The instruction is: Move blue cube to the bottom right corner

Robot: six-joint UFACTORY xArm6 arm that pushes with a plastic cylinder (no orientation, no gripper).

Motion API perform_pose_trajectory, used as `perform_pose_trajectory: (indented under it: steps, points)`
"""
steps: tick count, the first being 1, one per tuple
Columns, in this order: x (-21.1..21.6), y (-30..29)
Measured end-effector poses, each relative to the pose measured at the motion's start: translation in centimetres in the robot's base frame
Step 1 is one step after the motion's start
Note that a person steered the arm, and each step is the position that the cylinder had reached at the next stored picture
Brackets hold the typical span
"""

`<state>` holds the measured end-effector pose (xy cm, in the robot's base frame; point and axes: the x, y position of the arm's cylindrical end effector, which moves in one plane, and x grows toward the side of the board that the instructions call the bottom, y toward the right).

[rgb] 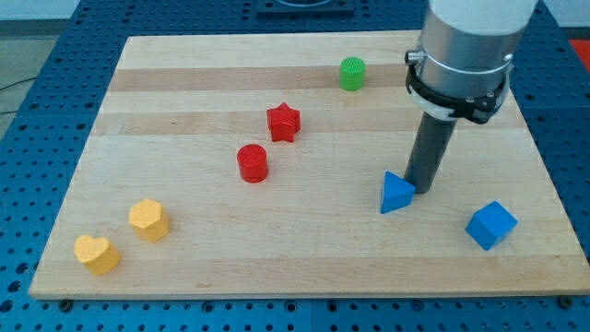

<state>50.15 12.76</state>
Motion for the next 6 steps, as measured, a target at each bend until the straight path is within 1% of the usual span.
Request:
perform_pose_trajectory:
  steps: [1,2,3,4,5,6]
  points:
    - [1.5,-2.7]
    - [0.7,0.1]
    - [-0.2,5.5]
    - [4.4,6.3]
    - [5.3,7.1]
    - [0.9,4.6]
